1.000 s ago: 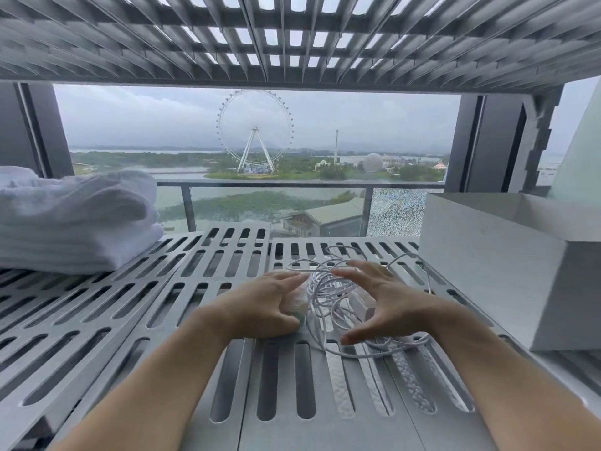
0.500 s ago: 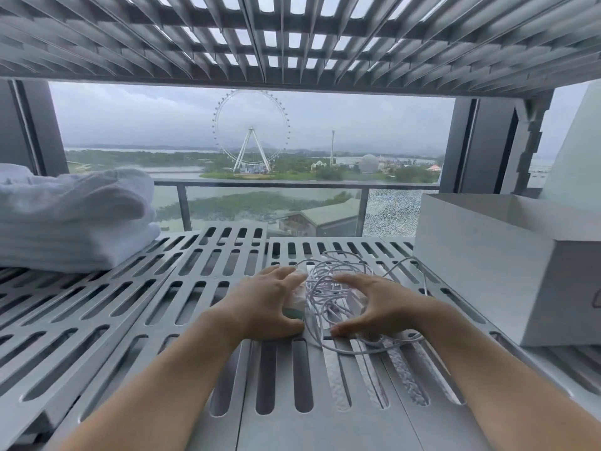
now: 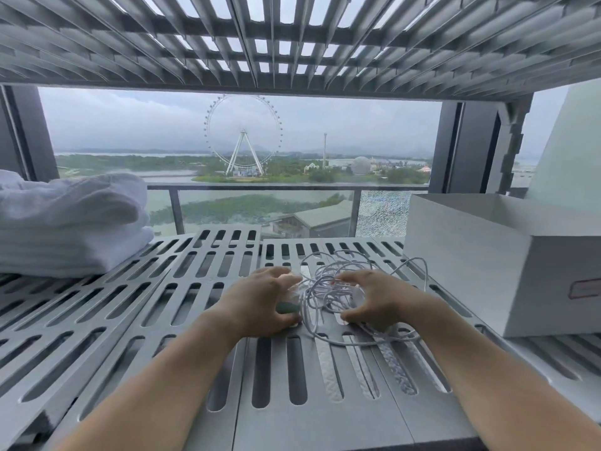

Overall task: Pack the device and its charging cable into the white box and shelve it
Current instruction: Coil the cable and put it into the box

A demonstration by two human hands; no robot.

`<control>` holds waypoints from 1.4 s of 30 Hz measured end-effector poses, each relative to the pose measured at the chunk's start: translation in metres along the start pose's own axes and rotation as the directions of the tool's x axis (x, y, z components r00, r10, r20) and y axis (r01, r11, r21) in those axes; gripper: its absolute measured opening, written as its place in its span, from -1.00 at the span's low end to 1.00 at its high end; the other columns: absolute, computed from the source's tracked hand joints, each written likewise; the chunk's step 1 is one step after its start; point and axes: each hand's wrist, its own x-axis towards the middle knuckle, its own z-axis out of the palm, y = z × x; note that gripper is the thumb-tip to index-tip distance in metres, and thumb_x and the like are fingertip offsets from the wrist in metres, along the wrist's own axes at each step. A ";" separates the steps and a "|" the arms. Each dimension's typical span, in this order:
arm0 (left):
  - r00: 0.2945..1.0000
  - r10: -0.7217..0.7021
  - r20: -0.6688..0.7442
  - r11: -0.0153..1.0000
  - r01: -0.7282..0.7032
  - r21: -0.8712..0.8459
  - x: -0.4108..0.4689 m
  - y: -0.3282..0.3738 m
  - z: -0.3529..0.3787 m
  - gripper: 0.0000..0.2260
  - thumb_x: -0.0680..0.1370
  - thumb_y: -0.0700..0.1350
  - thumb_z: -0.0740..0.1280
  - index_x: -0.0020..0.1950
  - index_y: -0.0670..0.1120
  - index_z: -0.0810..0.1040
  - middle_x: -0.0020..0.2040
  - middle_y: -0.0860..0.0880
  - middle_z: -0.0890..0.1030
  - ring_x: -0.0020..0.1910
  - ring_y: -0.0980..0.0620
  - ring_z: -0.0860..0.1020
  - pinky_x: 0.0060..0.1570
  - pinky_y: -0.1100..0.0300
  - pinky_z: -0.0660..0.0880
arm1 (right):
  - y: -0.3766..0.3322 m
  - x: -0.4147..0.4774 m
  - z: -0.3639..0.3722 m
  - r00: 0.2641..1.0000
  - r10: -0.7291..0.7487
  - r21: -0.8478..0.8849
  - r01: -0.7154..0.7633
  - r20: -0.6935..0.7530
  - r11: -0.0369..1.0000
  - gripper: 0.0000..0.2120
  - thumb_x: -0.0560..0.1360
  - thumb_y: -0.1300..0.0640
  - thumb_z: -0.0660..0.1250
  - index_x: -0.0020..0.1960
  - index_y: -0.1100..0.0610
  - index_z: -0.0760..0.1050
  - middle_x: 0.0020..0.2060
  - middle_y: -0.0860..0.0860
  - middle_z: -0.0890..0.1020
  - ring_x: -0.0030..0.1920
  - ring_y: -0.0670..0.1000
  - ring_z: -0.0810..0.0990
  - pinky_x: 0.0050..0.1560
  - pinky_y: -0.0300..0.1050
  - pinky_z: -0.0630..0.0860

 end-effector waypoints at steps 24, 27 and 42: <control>1.000 -0.022 0.001 0.996 0.022 0.088 0.000 0.016 0.008 -0.43 0.48 0.21 0.24 0.45 0.17 0.14 0.44 0.06 0.25 0.43 0.01 0.16 0.26 -0.08 0.38 | 0.003 -0.005 0.004 0.983 0.086 -0.147 -0.111 -0.164 0.983 -0.45 0.40 0.01 0.32 0.37 -0.14 0.28 0.35 0.04 0.40 0.28 0.07 0.41 0.26 -0.09 0.33; 1.000 -0.025 -0.004 0.998 0.025 0.049 0.000 0.015 0.009 -0.40 0.47 0.22 0.25 0.45 0.18 0.11 0.44 0.07 0.25 0.43 0.02 0.18 0.26 -0.10 0.37 | 0.001 -0.006 0.001 0.983 0.070 -0.135 -0.093 -0.169 0.986 -0.45 0.38 0.04 0.32 0.36 -0.12 0.30 0.32 0.06 0.45 0.27 0.07 0.43 0.26 -0.07 0.35; 0.986 0.110 -0.129 0.949 -0.142 -0.282 0.024 0.050 -0.038 -0.16 0.32 0.36 0.32 0.48 0.18 -0.01 0.47 0.04 0.26 0.36 0.06 0.30 0.28 0.19 0.23 | -0.002 -0.033 -0.062 0.905 -0.136 -0.088 0.110 -0.402 0.990 -0.47 0.30 0.18 0.33 0.26 -0.08 0.46 0.23 0.00 0.55 0.20 0.03 0.52 0.16 -0.27 0.32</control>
